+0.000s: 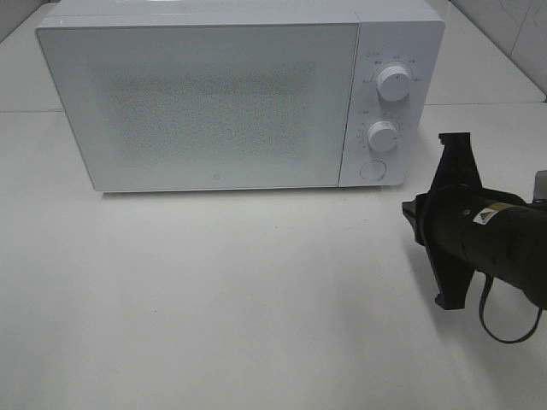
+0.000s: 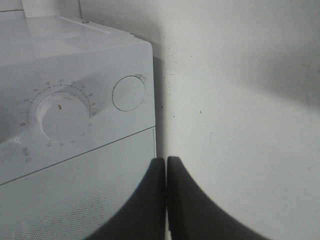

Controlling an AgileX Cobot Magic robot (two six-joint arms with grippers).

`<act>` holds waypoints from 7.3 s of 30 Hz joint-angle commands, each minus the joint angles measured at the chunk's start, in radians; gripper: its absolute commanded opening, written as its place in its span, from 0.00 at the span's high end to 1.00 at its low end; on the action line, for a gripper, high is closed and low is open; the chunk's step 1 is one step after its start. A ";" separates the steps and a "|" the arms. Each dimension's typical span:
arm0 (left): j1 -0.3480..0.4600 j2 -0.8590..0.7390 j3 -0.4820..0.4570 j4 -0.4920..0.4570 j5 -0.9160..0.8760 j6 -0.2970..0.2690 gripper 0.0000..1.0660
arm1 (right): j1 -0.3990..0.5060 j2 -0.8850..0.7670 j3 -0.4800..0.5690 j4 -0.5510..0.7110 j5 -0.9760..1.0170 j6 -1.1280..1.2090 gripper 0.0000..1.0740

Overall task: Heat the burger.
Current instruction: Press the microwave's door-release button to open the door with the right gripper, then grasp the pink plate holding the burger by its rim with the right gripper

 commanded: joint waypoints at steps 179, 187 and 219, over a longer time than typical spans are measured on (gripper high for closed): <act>0.002 -0.021 0.002 -0.003 -0.003 0.000 0.08 | 0.013 -0.099 -0.216 -0.241 0.570 -0.770 1.00; 0.002 -0.021 0.002 -0.003 -0.003 0.000 0.08 | 0.013 -0.146 -0.239 -0.395 0.808 -0.862 0.99; 0.002 -0.021 0.002 -0.003 -0.003 0.000 0.08 | 0.013 -0.159 -0.487 -0.878 1.423 -2.077 0.95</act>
